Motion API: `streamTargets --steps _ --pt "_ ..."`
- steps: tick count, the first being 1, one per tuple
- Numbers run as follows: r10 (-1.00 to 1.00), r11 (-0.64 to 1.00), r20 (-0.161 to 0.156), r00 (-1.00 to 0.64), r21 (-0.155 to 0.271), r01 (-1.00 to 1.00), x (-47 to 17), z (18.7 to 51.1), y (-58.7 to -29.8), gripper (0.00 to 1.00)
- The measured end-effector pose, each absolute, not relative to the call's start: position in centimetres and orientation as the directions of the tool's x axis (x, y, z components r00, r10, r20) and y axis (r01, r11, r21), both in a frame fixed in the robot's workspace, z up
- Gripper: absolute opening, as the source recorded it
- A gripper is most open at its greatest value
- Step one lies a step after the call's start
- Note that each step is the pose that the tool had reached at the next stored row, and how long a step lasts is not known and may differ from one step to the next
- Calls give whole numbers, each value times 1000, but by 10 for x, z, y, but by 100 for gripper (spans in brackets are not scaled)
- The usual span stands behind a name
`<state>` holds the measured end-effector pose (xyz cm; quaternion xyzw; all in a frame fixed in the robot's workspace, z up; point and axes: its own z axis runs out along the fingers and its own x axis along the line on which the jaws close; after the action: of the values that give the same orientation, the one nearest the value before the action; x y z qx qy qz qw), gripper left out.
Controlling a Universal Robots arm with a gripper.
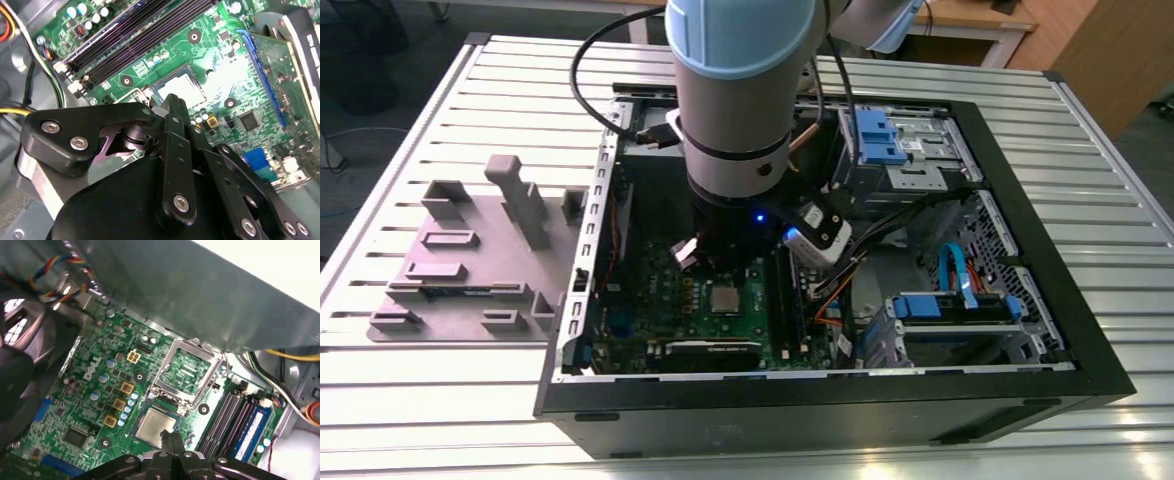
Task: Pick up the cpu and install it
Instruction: 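Close the cpu cover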
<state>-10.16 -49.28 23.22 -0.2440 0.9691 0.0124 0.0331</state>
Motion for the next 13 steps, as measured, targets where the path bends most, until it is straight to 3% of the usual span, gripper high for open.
streamTargets --steps 13 --pt "-528 848 -71 -847 8 -529 -98 231 -492 11"
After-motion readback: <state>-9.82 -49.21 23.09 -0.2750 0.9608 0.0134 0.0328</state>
